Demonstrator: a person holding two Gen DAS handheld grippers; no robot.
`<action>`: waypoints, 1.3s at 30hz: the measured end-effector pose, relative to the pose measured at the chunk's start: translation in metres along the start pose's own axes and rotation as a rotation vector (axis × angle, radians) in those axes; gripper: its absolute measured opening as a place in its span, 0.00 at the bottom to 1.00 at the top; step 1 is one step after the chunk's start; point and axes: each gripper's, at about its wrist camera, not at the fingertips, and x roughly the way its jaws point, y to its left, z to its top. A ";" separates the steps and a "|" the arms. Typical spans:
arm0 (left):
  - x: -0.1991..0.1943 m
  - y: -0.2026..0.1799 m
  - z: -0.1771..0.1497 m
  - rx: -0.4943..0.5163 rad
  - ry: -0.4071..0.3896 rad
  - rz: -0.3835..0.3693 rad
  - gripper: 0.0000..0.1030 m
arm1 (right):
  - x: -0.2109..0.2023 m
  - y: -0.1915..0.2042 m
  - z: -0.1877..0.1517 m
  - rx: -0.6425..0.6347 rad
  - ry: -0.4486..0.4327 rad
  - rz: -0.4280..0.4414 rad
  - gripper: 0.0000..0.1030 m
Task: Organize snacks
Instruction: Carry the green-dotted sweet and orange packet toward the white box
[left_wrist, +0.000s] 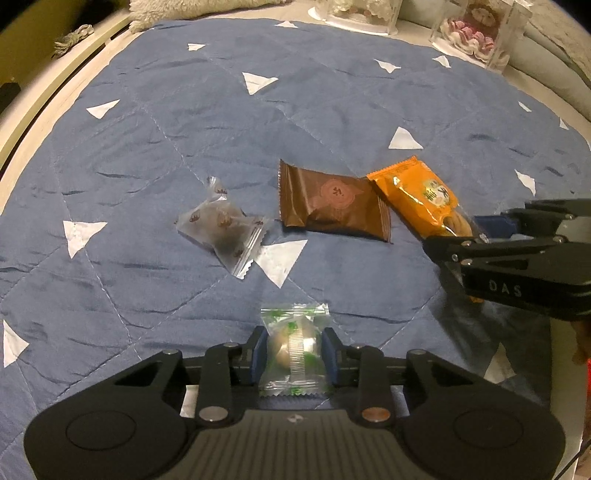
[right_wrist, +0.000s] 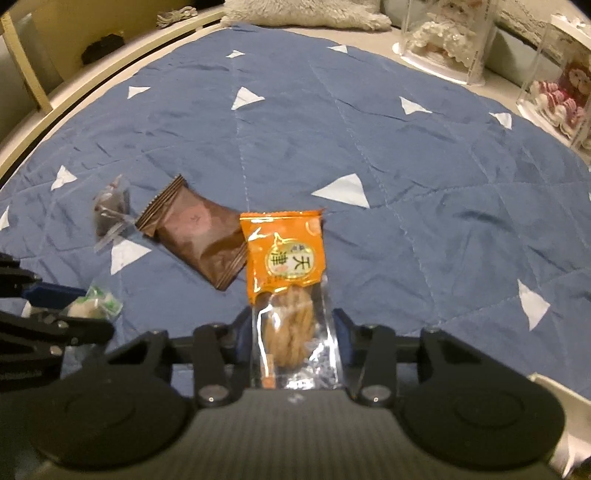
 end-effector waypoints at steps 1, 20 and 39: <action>-0.001 0.000 0.000 -0.007 -0.003 -0.003 0.33 | -0.001 0.000 -0.002 0.003 -0.001 0.001 0.45; -0.078 -0.016 0.000 -0.021 -0.208 -0.055 0.33 | -0.096 -0.004 -0.025 0.146 -0.145 -0.038 0.41; -0.144 -0.051 -0.017 0.057 -0.349 -0.180 0.33 | -0.209 0.001 -0.081 0.239 -0.293 -0.157 0.41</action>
